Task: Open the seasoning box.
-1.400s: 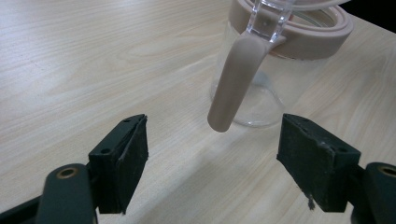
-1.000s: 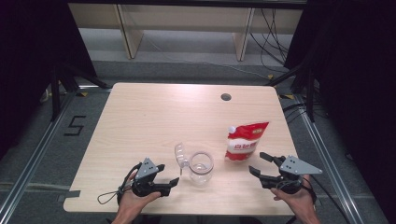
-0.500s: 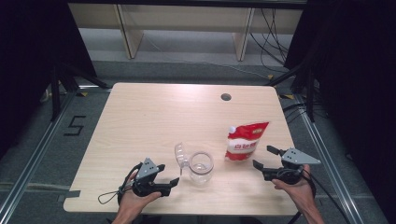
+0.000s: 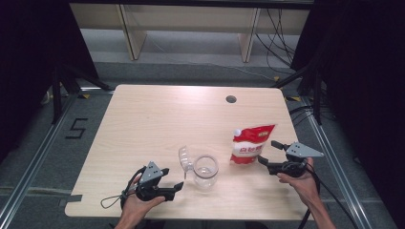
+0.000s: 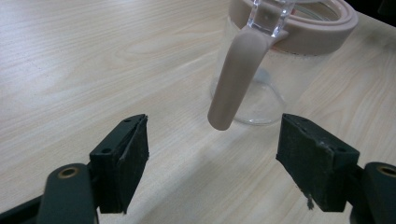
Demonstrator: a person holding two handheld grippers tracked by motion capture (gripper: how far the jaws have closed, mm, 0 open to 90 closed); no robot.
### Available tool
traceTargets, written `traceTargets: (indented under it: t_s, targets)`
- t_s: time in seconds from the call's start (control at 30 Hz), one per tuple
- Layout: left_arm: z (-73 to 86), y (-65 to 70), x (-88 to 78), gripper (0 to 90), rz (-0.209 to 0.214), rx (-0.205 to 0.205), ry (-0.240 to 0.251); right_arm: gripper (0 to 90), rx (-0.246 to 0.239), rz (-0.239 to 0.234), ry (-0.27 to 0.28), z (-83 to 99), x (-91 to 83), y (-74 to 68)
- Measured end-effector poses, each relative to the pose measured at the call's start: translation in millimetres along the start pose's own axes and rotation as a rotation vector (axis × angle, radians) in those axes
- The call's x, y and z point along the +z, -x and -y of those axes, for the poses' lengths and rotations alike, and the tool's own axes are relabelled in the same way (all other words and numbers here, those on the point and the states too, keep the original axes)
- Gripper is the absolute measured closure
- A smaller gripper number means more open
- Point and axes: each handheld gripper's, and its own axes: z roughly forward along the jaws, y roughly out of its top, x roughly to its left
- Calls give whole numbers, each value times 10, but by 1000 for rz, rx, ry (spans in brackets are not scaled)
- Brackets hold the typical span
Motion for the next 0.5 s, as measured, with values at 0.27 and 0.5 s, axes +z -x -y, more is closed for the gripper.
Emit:
traceTargets:
  t_s: [0.27, 0.5]
  targets:
    - [-2, 1, -1, 245, -4, -4, -5, 161, -47, -34, 22, -63, 113, 122]
    - [-1, 3, 3, 246, -1, 11, -7, 167, -45, -72, 24, -68, 183, 117]
